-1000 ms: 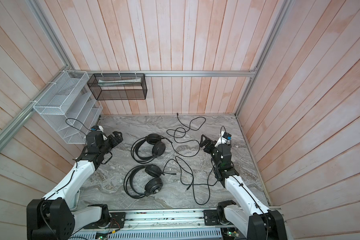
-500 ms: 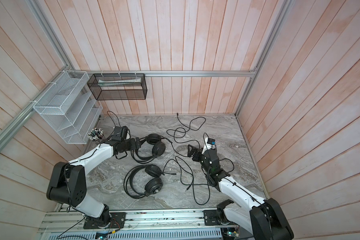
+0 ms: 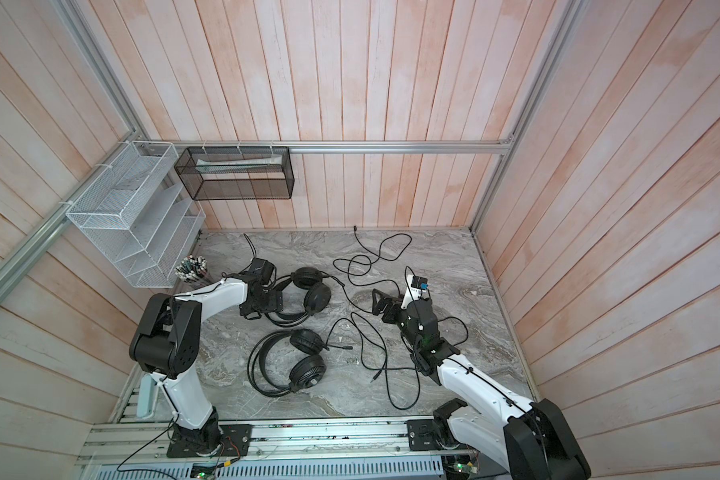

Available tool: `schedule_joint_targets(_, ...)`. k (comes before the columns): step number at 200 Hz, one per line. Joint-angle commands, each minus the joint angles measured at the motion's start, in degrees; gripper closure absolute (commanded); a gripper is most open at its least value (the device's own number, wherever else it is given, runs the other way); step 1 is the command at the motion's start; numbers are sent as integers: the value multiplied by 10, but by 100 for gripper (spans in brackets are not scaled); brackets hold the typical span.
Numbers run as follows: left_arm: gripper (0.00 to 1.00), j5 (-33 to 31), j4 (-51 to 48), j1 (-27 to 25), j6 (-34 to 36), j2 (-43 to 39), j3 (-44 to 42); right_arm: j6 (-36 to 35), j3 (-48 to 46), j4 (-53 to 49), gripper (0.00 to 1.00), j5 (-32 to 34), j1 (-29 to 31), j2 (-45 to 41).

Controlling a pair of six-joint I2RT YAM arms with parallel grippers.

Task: Wrap the headphones
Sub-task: 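Move left gripper to the farther headphones' headband while right arm reaches toward cables, then grasp the black headband with the left gripper and lift the headphones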

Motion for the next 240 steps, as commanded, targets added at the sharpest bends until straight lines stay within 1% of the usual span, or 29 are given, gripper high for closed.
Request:
schedule_joint_targets(1, 16, -13, -9, -1, -7, 11, 15, -12, 12, -3, 0, 4, 6, 0)
schedule_joint_targets(8, 19, -10, -8, -1, -9, 14, 15, -13, 12, -3, 0, 4, 6, 2)
schedule_joint_targets(48, 33, 3, -4, -2, -24, 34, 33, -15, 16, -1, 0, -3, 9, 13)
schedule_joint_targets(57, 37, 3, -7, -5, -23, 41, 42, -16, 17, -2, 0, -2, 10, 15)
schedule_joint_targets(76, 51, -10, -15, -8, -17, 57, 54, -19, 17, -3, 0, 4, 11, 14)
schedule_joint_targets(90, 66, -20, -18, -9, -12, 62, 54, -20, 15, -3, 0, 7, 11, 12)
schedule_joint_targets(97, 72, -25, -20, -9, -11, 62, 54, -21, 15, -3, 0, 5, 12, 11)
schedule_joint_targets(110, 80, -36, -26, -9, -8, 56, 58, -23, 13, 4, 1, 1, 13, 8)
schedule_joint_targets(118, 86, -44, -28, -8, -7, 49, 61, -26, 11, 10, 0, -2, 13, 6)
schedule_joint_targets(126, 89, -53, -31, -9, -7, 38, 65, -29, 7, 11, 0, -9, 15, 6)
schedule_joint_targets(130, 91, -56, -32, -8, -7, 31, 67, -31, 6, 30, 0, -12, 15, 6)
schedule_joint_targets(140, 100, -66, -35, -8, -7, 11, 74, -36, 2, 41, 0, -24, 17, 2)
schedule_joint_targets(161, 100, -71, -44, -9, -9, -34, 94, -49, 1, 47, 0, -35, 21, -19)
schedule_joint_targets(185, 100, -71, -59, -9, -20, -94, 130, -59, 4, 37, 0, -41, 24, -71)
schedule_joint_targets(212, 100, -64, -69, -9, -35, -165, 161, -69, 29, 19, 1, -74, 24, -119)
schedule_joint_targets(224, 100, -52, -71, -9, -39, -196, 175, -76, 38, -9, 1, -89, 25, -138)
schedule_joint_targets(240, 100, -33, -85, -9, -41, -229, 200, -91, 44, -20, 1, -91, 25, -163)
